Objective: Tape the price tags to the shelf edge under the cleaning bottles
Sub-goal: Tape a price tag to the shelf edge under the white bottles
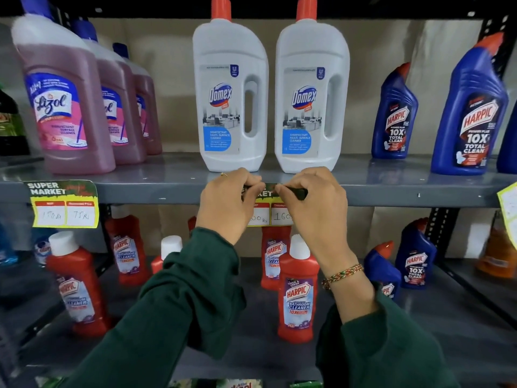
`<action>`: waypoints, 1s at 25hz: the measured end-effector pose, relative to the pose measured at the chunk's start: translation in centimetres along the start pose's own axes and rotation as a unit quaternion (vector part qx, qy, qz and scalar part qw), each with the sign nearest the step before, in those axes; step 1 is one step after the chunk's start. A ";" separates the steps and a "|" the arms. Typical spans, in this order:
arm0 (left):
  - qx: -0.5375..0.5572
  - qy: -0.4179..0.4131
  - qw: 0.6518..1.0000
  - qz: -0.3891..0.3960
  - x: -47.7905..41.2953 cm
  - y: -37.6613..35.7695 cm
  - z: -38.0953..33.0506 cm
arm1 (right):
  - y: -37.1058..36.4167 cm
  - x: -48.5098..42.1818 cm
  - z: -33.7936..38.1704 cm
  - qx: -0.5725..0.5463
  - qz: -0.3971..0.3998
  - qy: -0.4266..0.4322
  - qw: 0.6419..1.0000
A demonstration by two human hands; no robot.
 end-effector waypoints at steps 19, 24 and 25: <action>-0.033 -0.083 0.996 -0.026 -0.1 0.6 1.0 | 0.0 0.5 0.5 0.087 -0.034 0.094 0.991; -0.021 -0.088 0.996 -0.025 0.3 0.7 1.4 | 0.1 0.9 0.3 0.103 -0.039 0.085 0.990; -0.024 -0.077 0.996 -0.030 0.3 0.8 1.5 | 0.0 1.0 0.3 0.106 -0.034 0.091 0.990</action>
Point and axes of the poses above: each hand's wrist, its own x-axis away from the middle knuckle, its own y-axis out of the back of the hand, z = x × y, the point moved 9 cm from there along -x, towards the middle knuckle, and after that the axes turned 1 degree about -z, right-handed, at the moved point
